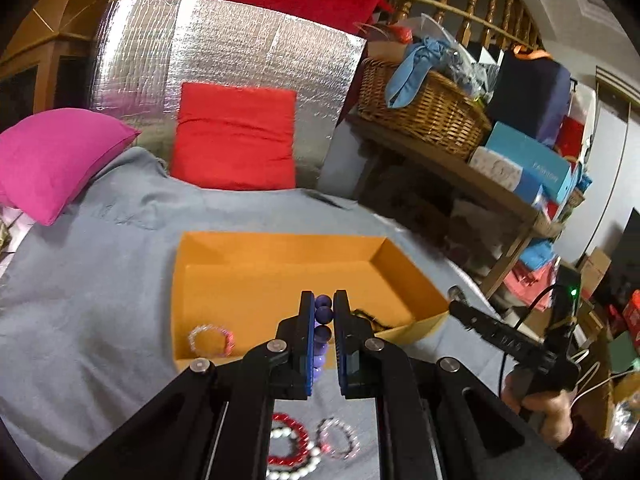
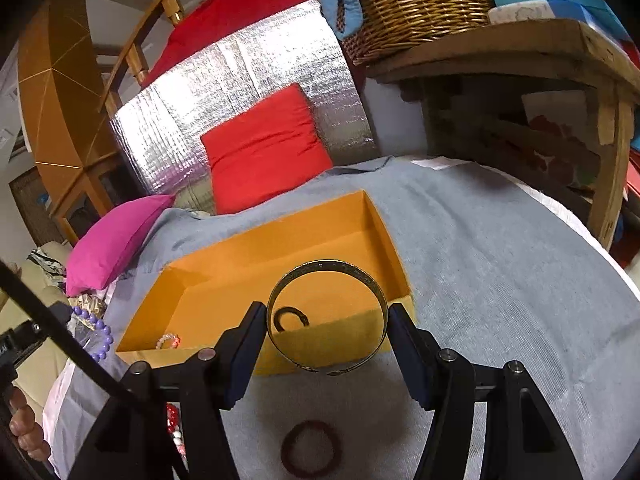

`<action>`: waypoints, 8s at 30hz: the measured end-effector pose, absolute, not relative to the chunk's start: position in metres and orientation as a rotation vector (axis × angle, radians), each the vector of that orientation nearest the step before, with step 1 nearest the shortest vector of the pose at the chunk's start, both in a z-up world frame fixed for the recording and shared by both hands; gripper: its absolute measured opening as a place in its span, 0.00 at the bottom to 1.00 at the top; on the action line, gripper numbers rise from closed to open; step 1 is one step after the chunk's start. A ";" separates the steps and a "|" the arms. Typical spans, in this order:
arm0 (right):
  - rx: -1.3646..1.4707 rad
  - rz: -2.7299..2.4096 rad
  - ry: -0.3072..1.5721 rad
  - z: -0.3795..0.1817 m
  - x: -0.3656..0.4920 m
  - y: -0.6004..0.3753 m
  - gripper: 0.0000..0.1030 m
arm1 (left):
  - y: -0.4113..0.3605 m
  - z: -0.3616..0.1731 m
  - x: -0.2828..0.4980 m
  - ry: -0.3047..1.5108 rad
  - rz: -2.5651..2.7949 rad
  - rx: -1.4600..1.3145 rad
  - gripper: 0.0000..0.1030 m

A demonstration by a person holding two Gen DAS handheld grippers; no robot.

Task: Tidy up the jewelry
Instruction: 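Carry the bangle and purple bracelet into the orange box and open both tools, then grasp the dark brown ring with the right tool while the left tool withdraws from the box, then grasp the red-and-white bead bracelet with the left tool while the right tool lifts the brown ring, then carry the brown ring and red bead bracelet over the orange box with both tools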

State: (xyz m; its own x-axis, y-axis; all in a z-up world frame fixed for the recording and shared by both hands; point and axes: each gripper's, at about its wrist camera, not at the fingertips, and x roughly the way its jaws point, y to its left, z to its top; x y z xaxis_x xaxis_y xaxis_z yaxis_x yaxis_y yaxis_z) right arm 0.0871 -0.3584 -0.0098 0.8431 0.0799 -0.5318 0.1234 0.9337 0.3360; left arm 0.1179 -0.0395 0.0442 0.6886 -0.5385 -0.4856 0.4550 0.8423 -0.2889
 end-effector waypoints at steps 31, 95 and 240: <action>0.324 -0.045 0.671 -0.037 0.187 -0.345 0.63 | -0.072 -0.033 0.207 0.786 -0.519 -0.276 0.09; 0.180 -0.016 1.002 -0.078 0.084 -0.309 0.06 | -0.005 -0.058 0.114 0.927 -0.314 -0.046 0.67; 0.351 0.114 0.638 0.000 0.073 -0.310 0.05 | -0.045 0.054 0.089 0.462 -0.116 0.175 0.09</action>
State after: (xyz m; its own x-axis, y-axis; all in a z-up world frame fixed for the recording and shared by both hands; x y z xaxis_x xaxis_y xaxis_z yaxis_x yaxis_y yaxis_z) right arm 0.0734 -0.3099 0.0000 0.7990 0.2111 -0.5630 0.0028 0.9351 0.3545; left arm 0.0885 -0.0450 0.0538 0.8887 -0.0719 -0.4528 0.1510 0.9784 0.1410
